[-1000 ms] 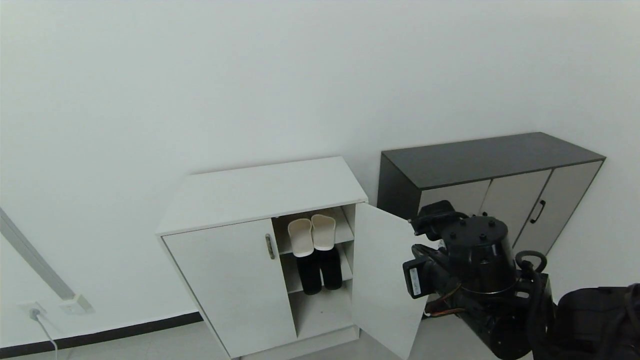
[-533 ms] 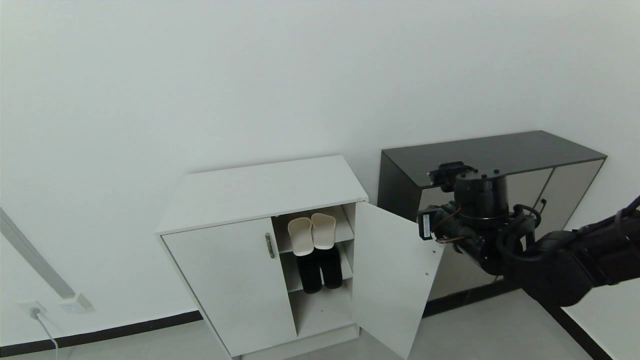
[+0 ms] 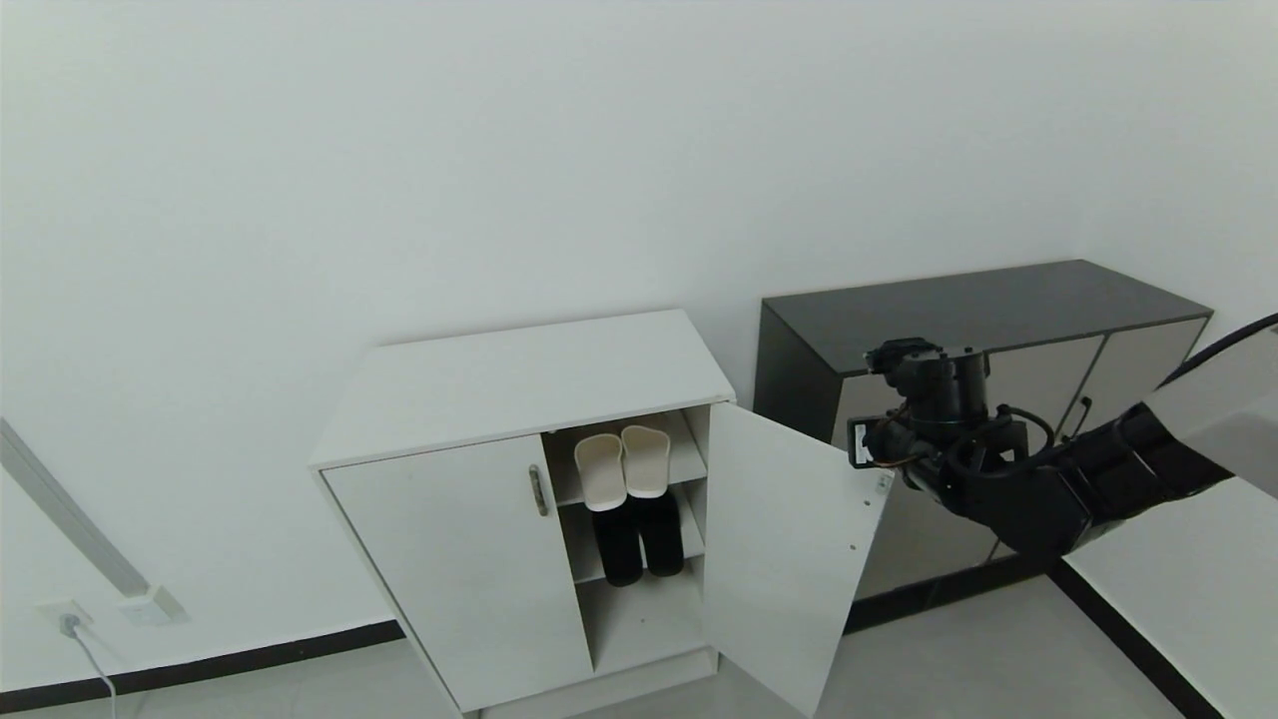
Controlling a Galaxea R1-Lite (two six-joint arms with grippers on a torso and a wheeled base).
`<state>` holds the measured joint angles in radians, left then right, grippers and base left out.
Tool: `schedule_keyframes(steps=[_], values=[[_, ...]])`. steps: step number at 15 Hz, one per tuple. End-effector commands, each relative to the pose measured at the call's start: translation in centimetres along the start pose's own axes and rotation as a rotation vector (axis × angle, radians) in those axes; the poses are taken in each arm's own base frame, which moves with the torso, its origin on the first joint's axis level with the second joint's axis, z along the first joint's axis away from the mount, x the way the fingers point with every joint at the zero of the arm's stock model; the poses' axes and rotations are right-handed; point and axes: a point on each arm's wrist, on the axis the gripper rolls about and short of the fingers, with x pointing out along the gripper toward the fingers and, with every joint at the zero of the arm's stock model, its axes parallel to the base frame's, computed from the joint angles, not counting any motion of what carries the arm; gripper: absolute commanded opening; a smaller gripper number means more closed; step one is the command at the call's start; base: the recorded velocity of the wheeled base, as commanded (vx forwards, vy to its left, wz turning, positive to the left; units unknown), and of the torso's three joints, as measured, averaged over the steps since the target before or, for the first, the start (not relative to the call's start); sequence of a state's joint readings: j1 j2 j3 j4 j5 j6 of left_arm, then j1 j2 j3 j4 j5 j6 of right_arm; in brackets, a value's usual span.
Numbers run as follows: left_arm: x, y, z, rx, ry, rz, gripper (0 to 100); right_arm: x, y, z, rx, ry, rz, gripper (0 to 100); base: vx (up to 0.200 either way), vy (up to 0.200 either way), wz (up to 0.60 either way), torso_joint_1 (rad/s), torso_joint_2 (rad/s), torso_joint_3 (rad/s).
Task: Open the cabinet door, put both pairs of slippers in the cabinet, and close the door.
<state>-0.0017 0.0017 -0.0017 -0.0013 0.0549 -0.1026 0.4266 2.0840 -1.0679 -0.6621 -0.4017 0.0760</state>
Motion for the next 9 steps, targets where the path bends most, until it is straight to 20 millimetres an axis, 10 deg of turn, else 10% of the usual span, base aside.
schedule_keyframes(steps=[1, 9], values=[[0.0, 0.0, 0.0, 0.000, 0.000, 0.000, 0, 1.1, 0.2, -1.3, -0.012, 0.031, -0.006, 0, 0.000, 0.000, 0.00, 0.000, 0.00, 0.000], [0.0, 0.0, 0.0, 0.000, 0.000, 0.000, 0, 4.1, 0.7, -2.4, -0.012, 0.047, -0.023, 0, 0.000, 0.000, 0.00, 0.000, 0.00, 0.000]])
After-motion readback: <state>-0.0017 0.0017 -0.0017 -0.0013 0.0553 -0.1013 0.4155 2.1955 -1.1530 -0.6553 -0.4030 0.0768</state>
